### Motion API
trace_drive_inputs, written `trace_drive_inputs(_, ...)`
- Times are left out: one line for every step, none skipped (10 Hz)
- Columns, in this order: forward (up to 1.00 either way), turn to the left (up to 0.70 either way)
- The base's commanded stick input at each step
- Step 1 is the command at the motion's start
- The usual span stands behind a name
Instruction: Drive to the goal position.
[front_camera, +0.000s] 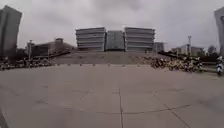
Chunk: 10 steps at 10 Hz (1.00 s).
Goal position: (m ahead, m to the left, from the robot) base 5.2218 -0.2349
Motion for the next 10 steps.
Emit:
trace_drive_inputs(1.0,0.0)
trace_drive_inputs(1.0,0.0)
trace_drive_inputs(1.0,0.0)
trace_drive_inputs(1.0,0.0)
trace_drive_inputs(1.0,0.0)
trace_drive_inputs(1.0,0.0)
trace_drive_inputs(1.0,0.0)
trace_drive_inputs(1.0,0.0)
trace_drive_inputs(1.0,0.0)
trace_drive_inputs(1.0,0.0)
